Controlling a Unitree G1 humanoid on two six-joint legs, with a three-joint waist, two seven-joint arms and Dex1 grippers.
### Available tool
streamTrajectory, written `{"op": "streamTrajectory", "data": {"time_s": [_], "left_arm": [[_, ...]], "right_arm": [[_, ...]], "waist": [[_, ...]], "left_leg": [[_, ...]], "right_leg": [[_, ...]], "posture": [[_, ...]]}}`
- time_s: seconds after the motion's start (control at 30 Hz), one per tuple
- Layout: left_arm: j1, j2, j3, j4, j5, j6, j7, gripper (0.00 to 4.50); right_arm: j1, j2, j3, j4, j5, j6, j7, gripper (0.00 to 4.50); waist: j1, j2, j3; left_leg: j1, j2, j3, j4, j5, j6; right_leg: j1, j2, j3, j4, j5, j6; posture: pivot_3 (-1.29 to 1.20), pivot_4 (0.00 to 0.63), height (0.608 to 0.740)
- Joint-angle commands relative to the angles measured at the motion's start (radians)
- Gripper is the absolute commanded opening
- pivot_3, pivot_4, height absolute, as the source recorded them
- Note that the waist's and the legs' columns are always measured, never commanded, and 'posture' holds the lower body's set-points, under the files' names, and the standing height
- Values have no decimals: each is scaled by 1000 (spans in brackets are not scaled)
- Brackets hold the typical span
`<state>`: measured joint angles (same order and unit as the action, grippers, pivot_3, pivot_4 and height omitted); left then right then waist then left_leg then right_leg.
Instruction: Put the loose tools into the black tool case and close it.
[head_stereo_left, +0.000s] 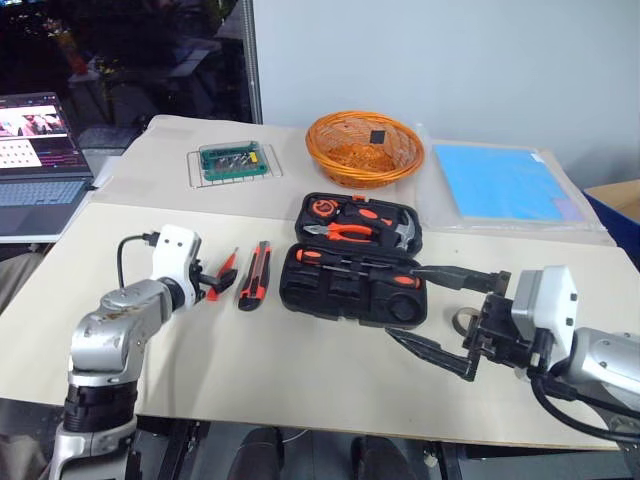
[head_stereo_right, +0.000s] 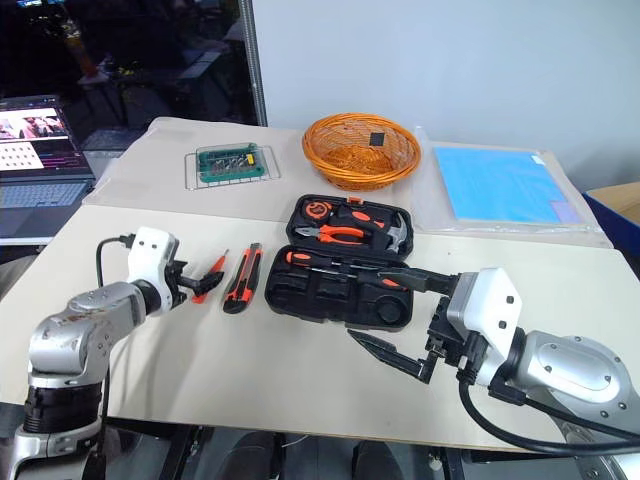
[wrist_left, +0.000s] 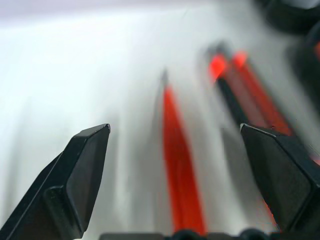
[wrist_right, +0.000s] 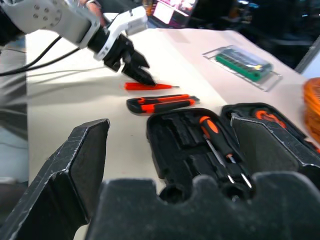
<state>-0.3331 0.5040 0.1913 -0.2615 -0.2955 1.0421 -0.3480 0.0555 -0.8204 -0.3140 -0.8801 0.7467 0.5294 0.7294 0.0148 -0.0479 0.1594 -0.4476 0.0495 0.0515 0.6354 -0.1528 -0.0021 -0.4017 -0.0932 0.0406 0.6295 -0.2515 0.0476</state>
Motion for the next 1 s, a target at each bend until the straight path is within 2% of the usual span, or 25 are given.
{"op": "streamTrajectory", "data": {"time_s": [0.03, 0.13, 0.33, 0.4, 0.47, 0.57, 0.63, 0.73, 0.87, 1.0], "left_arm": [[13, -21, -3, -22, 19, -2, 46, 4229], [34, -29, -17, -11, 31, -27, 57, 3384], [70, -25, -23, -15, 24, -96, 33, 1004], [75, -12, -14, -17, 16, -146, 5, 452], [55, 9, 10, -11, -16, -231, -69, 463], [-74, 87, -25, 50, -94, -356, -327, 463], [-185, 123, -105, 119, -119, -371, -484, 463], [-369, 152, -283, 274, -70, -458, -737, 463], [-546, 119, -473, 526, 53, -678, -974, 463], [-656, 36, -576, 768, 171, -868, -1041, 463]], "right_arm": [[-12, -17, -11, 4, -11, -32, 23, 4500], [-14, -21, -18, 4, -13, -32, 28, 4500], [10, -17, -40, -6, -18, -29, 27, 4500], [18, -14, -43, -10, -19, -28, 22, 4500], [30, -8, -52, -16, -18, -26, 11, 4500], [89, 12, -84, -32, -24, -30, -8, 4500], [125, 21, -108, -43, -30, -34, -12, 4500], [178, 31, -155, -64, -36, -36, -21, 4500], [237, 39, -221, -97, -33, -30, -35, 4500], [262, 40, -245, -128, -29, -17, -65, 4500]], "waist": [[-2, 0, 0], [-3, 0, 0], [-3, 0, 0], [-2, 0, 0], [-2, 0, 0], [2, 0, 0], [9, 0, 0], [12, 1, -1], [3, 2, -1], [-6, 2, -1]], "left_leg": [[0, 0, 0, 0, 0, 0], [0, 0, 1, 0, 0, 0], [0, 1, 2, -1, 0, 0], [0, 1, 2, -1, 0, 0], [0, 1, 2, -1, 0, 0], [-1, 1, 1, -1, 0, 0], [-3, 1, 1, 0, 0, 0], [-3, 0, 2, 1, 0, 0], [-4, -1, 2, 2, 0, 1], [-6, 0, 1, 2, 0, 1]], "right_leg": [[0, 0, 0, 0, 0, 0], [0, 0, 1, 0, 3, 4], [0, 0, 1, 0, 2, 3], [0, 0, 1, 0, 0, -1], [0, 0, 1, 0, 0, -1], [-1, 0, 0, 0, 0, -1], [-2, 1, -1, 0, 0, -2], [0, 0, -1, -1, 0, -1], [0, 1, 0, -2, 0, 0], [-3, 3, 1, 0, 3, 6]], "posture": [[0, 150, 740], [0, 150, 740], [0, 150, 740], [0, 150, 740], [0, 150, 740], [0, 150, 740], [0, 150, 740], [0, 150, 740], [0, 150, 740], [0, 150, 740]]}}
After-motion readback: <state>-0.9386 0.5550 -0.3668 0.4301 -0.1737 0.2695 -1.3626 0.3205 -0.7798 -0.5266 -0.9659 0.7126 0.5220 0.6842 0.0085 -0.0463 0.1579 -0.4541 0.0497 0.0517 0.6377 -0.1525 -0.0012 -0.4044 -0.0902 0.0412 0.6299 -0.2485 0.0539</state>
